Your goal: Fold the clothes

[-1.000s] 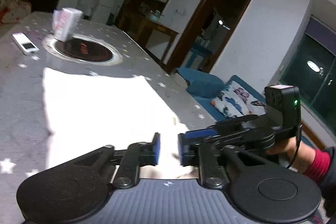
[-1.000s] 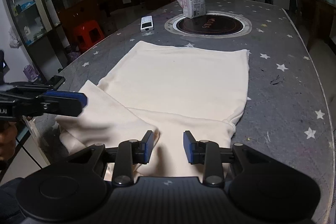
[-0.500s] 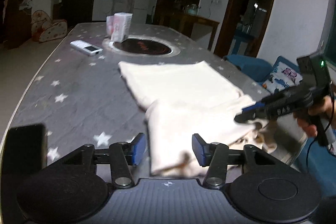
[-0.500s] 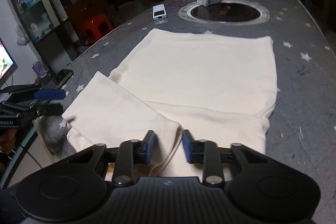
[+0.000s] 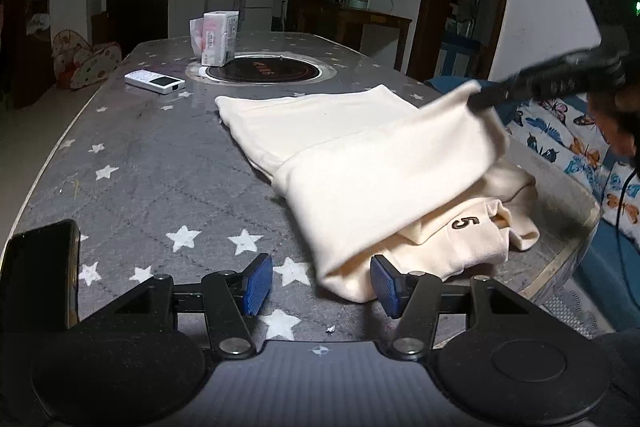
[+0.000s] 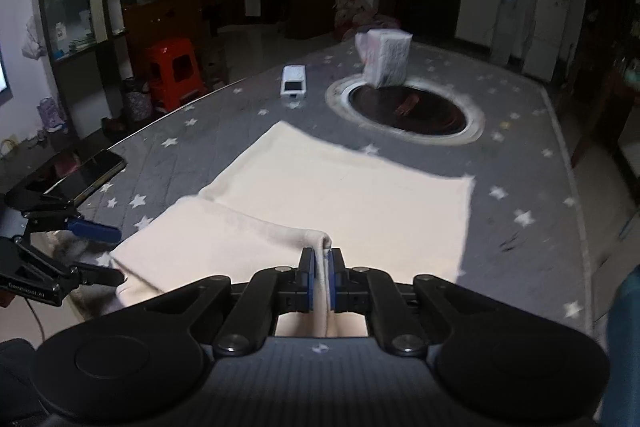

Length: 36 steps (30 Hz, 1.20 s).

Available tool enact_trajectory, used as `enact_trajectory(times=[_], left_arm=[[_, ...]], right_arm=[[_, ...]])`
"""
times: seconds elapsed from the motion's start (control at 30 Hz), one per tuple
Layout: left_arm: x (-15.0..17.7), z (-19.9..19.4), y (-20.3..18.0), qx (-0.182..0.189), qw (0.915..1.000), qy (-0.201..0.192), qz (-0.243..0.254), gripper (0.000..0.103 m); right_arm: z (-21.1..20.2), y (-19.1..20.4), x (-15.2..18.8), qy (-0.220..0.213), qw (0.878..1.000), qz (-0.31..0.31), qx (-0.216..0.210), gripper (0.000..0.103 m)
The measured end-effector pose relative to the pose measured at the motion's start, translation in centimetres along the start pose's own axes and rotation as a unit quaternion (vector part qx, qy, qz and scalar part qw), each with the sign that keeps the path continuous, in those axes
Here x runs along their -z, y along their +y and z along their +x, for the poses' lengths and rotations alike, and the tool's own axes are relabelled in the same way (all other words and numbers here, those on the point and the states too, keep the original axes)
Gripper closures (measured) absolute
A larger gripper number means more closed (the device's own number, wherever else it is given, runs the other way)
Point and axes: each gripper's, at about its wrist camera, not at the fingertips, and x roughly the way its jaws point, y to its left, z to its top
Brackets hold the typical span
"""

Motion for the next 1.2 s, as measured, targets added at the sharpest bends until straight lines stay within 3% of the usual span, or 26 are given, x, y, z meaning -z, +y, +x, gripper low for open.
enact_trajectory(times=[0.07,0.17,0.23,0.3,0.5,0.63,0.73,1.0,1.2], left_arm=[[0.0,0.1,-0.3,-0.002,1.0000,-0.001,0.007,0.047],[0.0,0.4,-0.6,-0.012,0.9998,0.003,0.016,0.064],[0.0,0.4,-0.9,-0.021,0.9994,0.002,0.027,0.066],[0.0,0.3,-1.2,-0.024,0.9991,-0.001,0.036,0.079],[0.0,0.4,-1.4,-0.028,0.9988,-0.004,0.039,0.095],[0.0,-0.2,-1.3,-0.036,0.9985,-0.015,0.040,0.097],[-0.1,-0.7,-1.1,-0.036,0.9980,-0.021,0.047,0.097],[0.9,-0.5,-1.0,-0.020,0.9982,0.003,0.057,0.097],[0.8,-1.1,-0.4,-0.014,0.9979,0.023,0.060,0.096]], right_arm=[[-0.3,-0.4,-0.1,0.000,1.000,0.000,0.013,0.097],[0.1,-1.1,0.3,0.010,1.000,0.010,0.022,0.097],[0.2,-1.3,0.4,0.007,1.000,0.012,0.024,0.097],[-0.3,-1.2,-0.3,-0.005,1.000,0.005,0.023,0.097],[-1.8,0.2,-3.5,-0.049,0.997,-0.043,0.028,0.098],[-2.9,1.2,-4.8,-0.071,0.995,-0.064,0.029,0.100],[-3.0,1.1,-4.4,-0.065,0.996,-0.058,0.034,0.100],[1.4,-2.2,2.6,0.037,0.998,0.048,0.032,0.097],[1.1,-2.6,3.9,0.026,0.998,0.057,0.013,0.094]])
